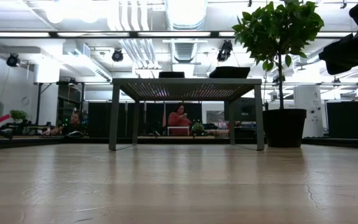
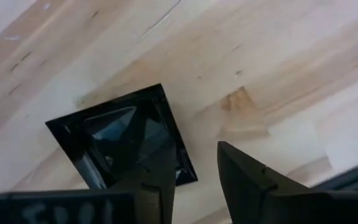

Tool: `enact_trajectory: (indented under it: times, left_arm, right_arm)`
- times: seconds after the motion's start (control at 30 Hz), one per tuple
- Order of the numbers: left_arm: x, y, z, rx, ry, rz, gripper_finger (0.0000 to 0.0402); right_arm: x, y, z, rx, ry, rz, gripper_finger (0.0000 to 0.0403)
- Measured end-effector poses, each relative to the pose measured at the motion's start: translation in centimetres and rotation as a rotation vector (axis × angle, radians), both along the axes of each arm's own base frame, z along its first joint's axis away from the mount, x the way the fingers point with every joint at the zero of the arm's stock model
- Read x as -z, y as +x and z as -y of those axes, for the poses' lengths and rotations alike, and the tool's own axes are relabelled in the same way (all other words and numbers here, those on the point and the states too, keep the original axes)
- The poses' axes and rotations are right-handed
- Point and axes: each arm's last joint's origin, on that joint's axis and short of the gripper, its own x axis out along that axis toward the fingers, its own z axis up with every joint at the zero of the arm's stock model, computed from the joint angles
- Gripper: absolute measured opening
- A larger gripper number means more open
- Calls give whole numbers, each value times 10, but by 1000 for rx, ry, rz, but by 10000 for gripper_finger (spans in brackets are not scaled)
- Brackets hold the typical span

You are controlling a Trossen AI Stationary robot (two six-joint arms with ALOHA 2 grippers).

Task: Pick & Place Mini shaped plates
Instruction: Stack the black square plate on top of the black square plates on the shelf

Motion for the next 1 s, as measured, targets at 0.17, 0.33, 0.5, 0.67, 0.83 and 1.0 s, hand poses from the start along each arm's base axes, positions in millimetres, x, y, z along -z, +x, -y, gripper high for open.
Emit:
enact_trajectory:
  times: [0.17,0.33,0.5,0.67,0.83,1.0]
  left_arm:
    - [9,1,1,7,23,-24,110]
    - [10,2,0,51,19,-29,110]
    - [10,1,0,80,27,-35,104]
    - [10,1,-1,121,33,-34,70]
    - [10,3,-3,167,31,-32,15]
    - [5,6,-7,209,17,-14,5]
  right_arm:
    - [0,0,0,0,0,0,8]
    - [0,0,0,0,0,0,8]
    - [0,0,0,0,0,0,8]
    - [0,0,0,0,0,0,8]
    - [0,0,0,0,0,0,8]
    - [0,0,0,0,0,0,8]
